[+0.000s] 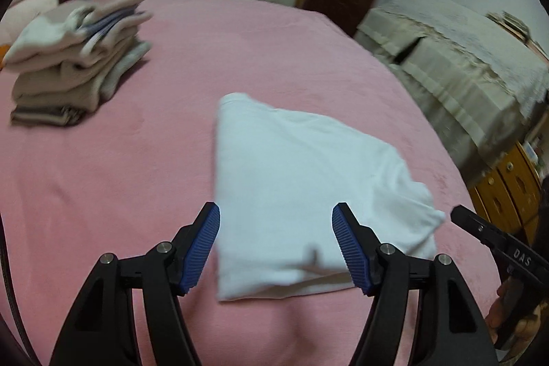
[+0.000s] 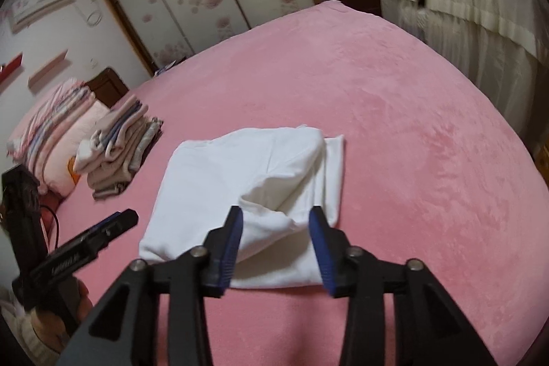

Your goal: Fold small clothes

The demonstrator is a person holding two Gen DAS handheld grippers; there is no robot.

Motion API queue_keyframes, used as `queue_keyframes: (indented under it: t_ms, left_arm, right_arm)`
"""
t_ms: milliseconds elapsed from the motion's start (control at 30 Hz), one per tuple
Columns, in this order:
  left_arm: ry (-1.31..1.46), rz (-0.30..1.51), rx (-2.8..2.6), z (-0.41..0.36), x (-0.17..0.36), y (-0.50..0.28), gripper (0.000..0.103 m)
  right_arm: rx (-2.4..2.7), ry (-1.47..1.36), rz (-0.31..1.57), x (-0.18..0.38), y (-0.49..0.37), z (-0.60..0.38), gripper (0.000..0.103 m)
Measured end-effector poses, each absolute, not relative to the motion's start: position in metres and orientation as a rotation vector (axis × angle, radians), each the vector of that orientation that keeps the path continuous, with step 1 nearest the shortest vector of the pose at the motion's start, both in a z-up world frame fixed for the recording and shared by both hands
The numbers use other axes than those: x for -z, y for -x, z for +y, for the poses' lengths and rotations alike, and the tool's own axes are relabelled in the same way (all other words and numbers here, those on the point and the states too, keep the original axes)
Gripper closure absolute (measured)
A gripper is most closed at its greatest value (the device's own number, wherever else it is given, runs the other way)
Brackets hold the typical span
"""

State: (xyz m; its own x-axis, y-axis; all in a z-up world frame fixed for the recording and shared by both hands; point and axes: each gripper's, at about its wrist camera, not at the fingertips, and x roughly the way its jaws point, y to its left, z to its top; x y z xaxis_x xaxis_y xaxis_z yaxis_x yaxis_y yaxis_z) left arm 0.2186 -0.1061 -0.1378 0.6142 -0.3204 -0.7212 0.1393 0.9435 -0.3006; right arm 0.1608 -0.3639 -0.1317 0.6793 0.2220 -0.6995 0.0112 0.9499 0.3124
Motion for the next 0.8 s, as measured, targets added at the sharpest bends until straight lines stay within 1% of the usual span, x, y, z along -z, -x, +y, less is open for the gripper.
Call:
queue_keyframes:
  t_ms: [133,233,300,367,467,533,567,633,667,700,800]
  left_arm:
    - [0.274,0.919,0.219,-0.089,0.153,-0.225,0.036]
    - [0.287,0.943,0.207,-0.088,0.162,-0.227,0.036]
    - [0.289,0.957,0.207,-0.088,0.167,-0.229,0.036]
    - [0.288,0.977,0.21,-0.09,0.174,-0.229,0.036]
    - [0.283,0.997,0.215,-0.092,0.183,-0.229,0.036]
    - [0.269,1.001,0.219,-0.094,0.186,-0.228,0.032]
    - [0.256,1.001,0.214,-0.095,0.188,-0.228,0.031]
    - [0.232,1.018,0.213,-0.096,0.194,-0.229,0.025]
    - [0.232,1.027,0.216,-0.096,0.197,-0.229,0.025]
    - [0.234,1.028,0.215,-0.095,0.198,-0.229,0.025]
    - [0.23,1.023,0.215,-0.094,0.199,-0.227,0.025]
  right_arm:
    - [-0.129,-0.249,0.88,0.147,-0.175,-0.356,0.062]
    - [-0.137,-0.241,0.884,0.153,-0.178,-0.355,0.062]
    - [-0.143,-0.246,0.882,0.153,-0.176,-0.356,0.078]
    - [-0.13,-0.224,0.874,0.152,-0.171,-0.356,0.085]
    - [-0.111,-0.219,0.873,0.156,-0.161,-0.358,0.089]
    - [-0.096,-0.253,0.874,0.162,-0.152,-0.364,0.091]
    - [-0.073,-0.265,0.883,0.168,-0.148,-0.368,0.099]
    - [-0.043,-0.292,0.909,0.182,-0.144,-0.375,0.099]
    - [-0.035,-0.318,0.924,0.189,-0.142,-0.38,0.1]
    - [-0.02,-0.329,0.935,0.195,-0.139,-0.383,0.103]
    - [0.024,-0.329,0.97,0.207,-0.132,-0.392,0.103]
